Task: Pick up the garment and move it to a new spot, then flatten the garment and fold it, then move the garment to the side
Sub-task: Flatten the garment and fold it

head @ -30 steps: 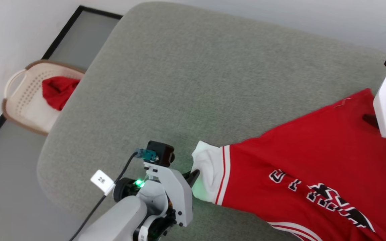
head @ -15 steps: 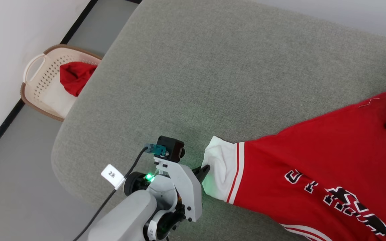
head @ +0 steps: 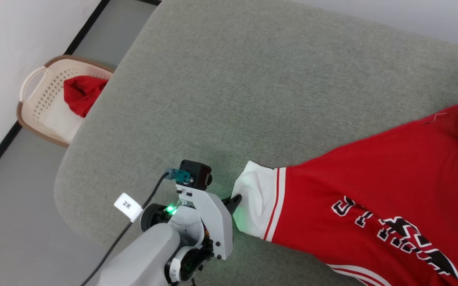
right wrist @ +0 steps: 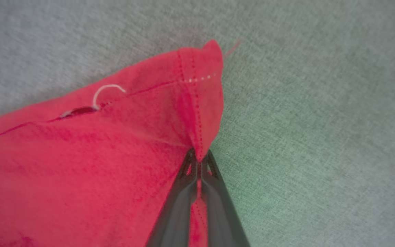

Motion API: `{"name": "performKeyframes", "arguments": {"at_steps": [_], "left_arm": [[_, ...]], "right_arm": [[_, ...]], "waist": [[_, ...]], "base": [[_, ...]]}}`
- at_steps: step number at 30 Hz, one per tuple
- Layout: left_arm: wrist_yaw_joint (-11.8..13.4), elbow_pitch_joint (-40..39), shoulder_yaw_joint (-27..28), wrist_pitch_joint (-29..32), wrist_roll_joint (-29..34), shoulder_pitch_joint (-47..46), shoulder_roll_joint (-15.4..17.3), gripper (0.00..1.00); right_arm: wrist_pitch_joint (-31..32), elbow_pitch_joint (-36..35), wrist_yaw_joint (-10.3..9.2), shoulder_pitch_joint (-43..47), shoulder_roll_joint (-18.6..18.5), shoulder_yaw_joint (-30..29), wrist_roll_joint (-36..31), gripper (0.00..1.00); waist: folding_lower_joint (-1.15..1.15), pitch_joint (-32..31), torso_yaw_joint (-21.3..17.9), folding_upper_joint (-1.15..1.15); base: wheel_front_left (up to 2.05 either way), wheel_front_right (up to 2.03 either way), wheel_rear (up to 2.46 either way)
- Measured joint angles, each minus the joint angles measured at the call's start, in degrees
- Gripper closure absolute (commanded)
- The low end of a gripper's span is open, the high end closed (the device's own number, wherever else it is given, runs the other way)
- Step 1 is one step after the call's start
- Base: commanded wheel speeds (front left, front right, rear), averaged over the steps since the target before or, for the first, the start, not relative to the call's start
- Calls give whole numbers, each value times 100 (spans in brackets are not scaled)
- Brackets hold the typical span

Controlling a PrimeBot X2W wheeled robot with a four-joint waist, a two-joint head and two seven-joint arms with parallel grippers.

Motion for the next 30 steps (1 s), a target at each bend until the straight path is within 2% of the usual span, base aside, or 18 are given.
{"name": "performKeyframes", "arguments": {"at_steps": [10, 18, 24, 30], "left_arm": [[74, -129, 176, 613, -165, -427, 390, 100], [94, -115, 375, 1337, -189, -1375, 838, 100], [18, 447, 450, 1707, -24, -2354, 1003, 100], [-243, 1355, 458, 1678, 236, -3329, 991, 100]], "right_arm": [[-480, -55, -1, -144, 419, -392, 121, 100], [-859, -208, -1, -326, 828, -657, 368, 100], [-1358, -299, -1, -467, 1137, -745, 372, 100], [-1947, -302, -1, -699, 1345, -768, 149, 100]], "waist": [[0, -267, -308, 0], [0, -681, -600, 0], [0, -985, -895, 0], [0, -1213, -1278, 0]], "base": [[0, 0, 0], [0, 0, 0], [0, 0, 0], [0, 0, 0]]}}
